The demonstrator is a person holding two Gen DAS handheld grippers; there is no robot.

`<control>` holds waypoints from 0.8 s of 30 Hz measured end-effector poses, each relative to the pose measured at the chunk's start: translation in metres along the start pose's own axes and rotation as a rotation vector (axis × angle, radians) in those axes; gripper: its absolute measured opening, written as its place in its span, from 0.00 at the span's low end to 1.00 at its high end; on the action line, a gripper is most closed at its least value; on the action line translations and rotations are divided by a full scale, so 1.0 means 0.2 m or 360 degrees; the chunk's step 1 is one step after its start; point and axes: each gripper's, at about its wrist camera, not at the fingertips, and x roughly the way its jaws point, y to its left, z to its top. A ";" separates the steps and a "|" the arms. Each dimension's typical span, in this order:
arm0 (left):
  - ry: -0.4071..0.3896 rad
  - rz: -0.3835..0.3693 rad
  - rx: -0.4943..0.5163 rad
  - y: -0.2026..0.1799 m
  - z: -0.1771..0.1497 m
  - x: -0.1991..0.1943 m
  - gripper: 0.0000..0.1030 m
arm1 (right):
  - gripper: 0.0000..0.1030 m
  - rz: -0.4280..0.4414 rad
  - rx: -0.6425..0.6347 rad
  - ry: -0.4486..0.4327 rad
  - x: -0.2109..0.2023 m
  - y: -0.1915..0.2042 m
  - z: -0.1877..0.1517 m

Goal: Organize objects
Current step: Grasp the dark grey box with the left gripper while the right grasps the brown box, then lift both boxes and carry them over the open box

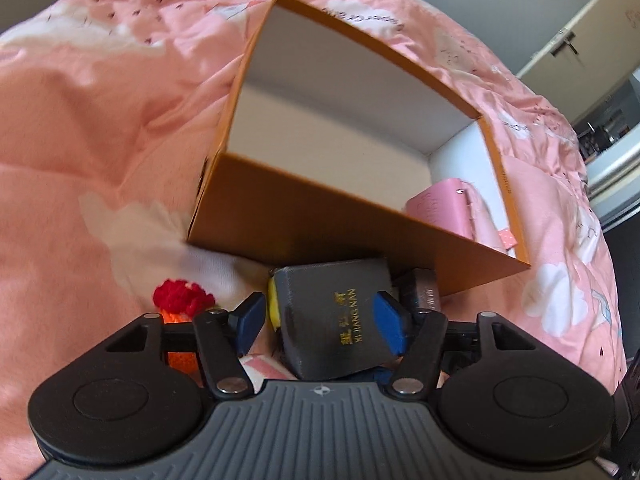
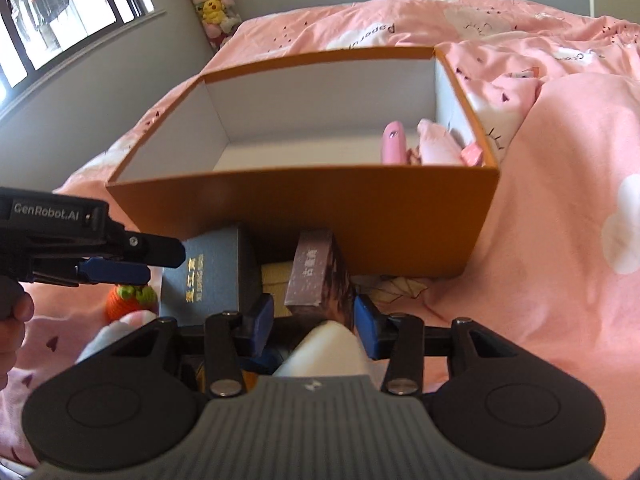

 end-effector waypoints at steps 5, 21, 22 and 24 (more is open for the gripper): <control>0.0042 -0.0021 -0.0097 0.06 -0.03 0.09 0.79 | 0.46 -0.0036 -0.0058 0.0039 0.09 0.02 -0.02; 0.0011 -0.0202 -0.0130 0.11 -0.06 0.14 0.71 | 0.27 -0.0064 -0.0105 -0.0048 0.13 0.02 -0.04; -0.0005 -0.0207 -0.0129 0.11 -0.06 0.12 0.64 | 0.26 -0.0076 -0.0113 -0.0066 0.11 0.02 -0.04; -0.0042 -0.0217 -0.0120 0.11 -0.06 0.08 0.55 | 0.25 -0.0095 -0.0129 -0.0112 0.07 0.03 -0.04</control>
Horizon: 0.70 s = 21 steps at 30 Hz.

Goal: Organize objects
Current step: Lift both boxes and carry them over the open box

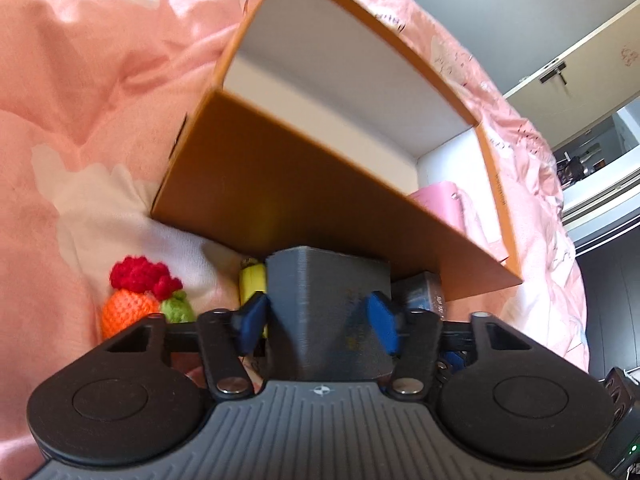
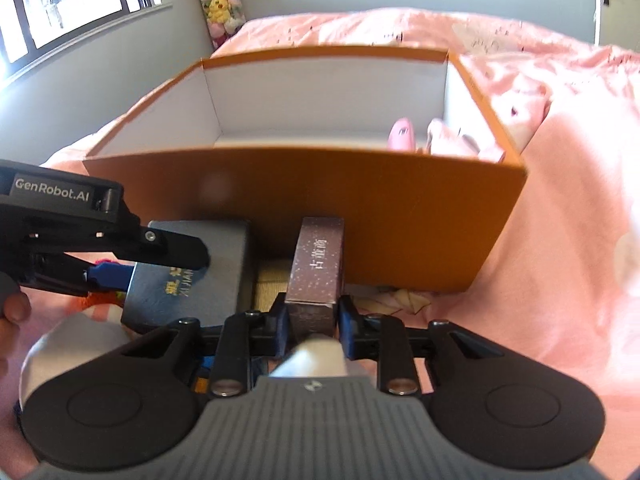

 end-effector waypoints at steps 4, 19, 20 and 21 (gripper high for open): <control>-0.0073 0.0002 0.0075 -0.05 -0.02 -0.09 0.43 | 0.23 -0.0033 -0.0027 -0.0112 -0.09 0.01 0.05; -0.0138 0.0028 0.0485 -0.38 -0.11 -0.32 0.41 | 0.23 0.0112 0.0303 0.0081 -0.56 -0.11 0.26; -0.0125 0.0038 0.0516 -0.40 -0.13 -0.31 0.42 | 0.23 0.0145 0.0335 0.0116 -0.57 -0.12 0.25; -0.0112 0.0055 0.0548 -0.42 -0.15 -0.31 0.42 | 0.23 0.0170 0.0366 0.0149 -0.59 -0.13 0.23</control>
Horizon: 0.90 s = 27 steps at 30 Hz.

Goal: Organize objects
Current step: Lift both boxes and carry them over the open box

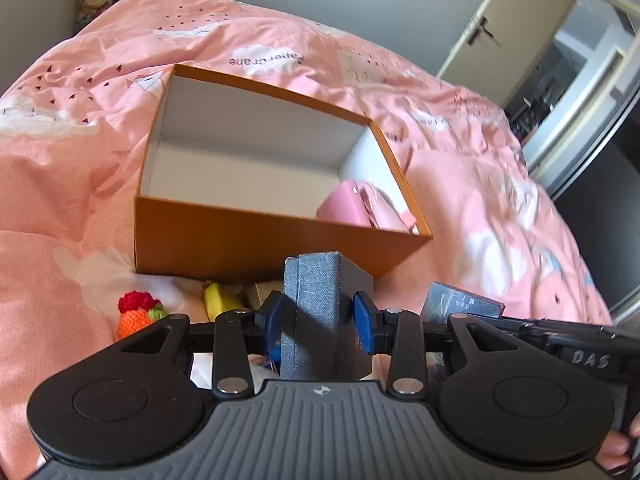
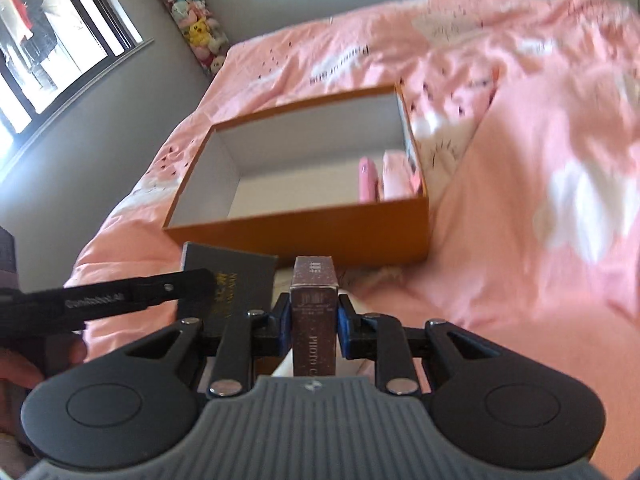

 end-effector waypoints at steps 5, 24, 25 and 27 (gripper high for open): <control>0.0091 0.0042 0.0062 -0.05 -0.05 0.05 0.42 | 0.24 -0.0023 0.0069 0.0094 0.06 0.00 -0.13; 0.0228 -0.0129 -0.0244 0.07 -0.05 0.11 0.38 | 0.24 -0.0094 0.0154 0.0162 0.24 -0.11 -0.18; 0.0226 -0.0118 -0.0238 0.06 -0.05 0.11 0.38 | 0.24 -0.0087 0.0144 0.0166 0.24 -0.10 -0.17; 0.0204 -0.0107 -0.0219 0.05 -0.05 0.09 0.38 | 0.23 -0.0074 0.0122 0.0167 0.23 -0.09 -0.16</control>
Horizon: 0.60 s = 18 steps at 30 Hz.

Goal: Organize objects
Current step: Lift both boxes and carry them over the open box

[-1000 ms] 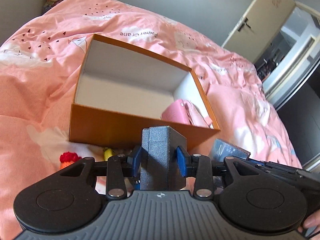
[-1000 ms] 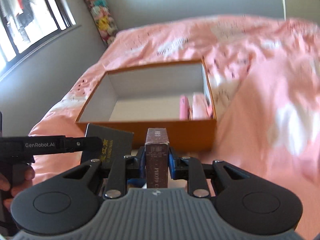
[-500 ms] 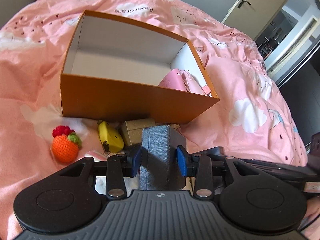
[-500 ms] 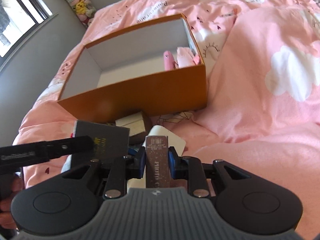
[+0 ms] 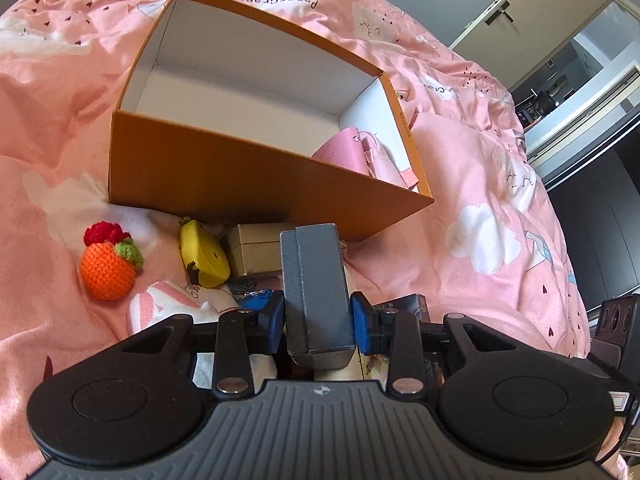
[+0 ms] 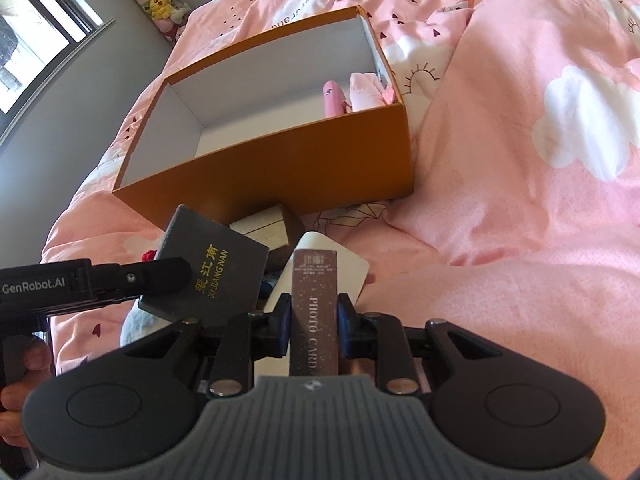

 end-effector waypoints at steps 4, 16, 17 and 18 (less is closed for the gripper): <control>-0.0091 0.0012 0.0048 -0.04 0.01 -0.05 0.37 | 0.23 0.0008 -0.0046 -0.0059 -0.05 0.04 0.05; -0.0421 -0.0020 0.0105 -0.14 0.25 -0.17 0.37 | 0.23 0.0058 -0.0235 -0.0361 -0.19 0.20 0.35; -0.0439 -0.0010 0.0107 -0.14 0.28 -0.17 0.37 | 0.23 0.0063 -0.0252 -0.0380 -0.19 0.22 0.38; -0.0454 -0.0005 0.0109 -0.14 0.31 -0.17 0.37 | 0.23 0.0069 -0.0266 -0.0396 -0.19 0.23 0.41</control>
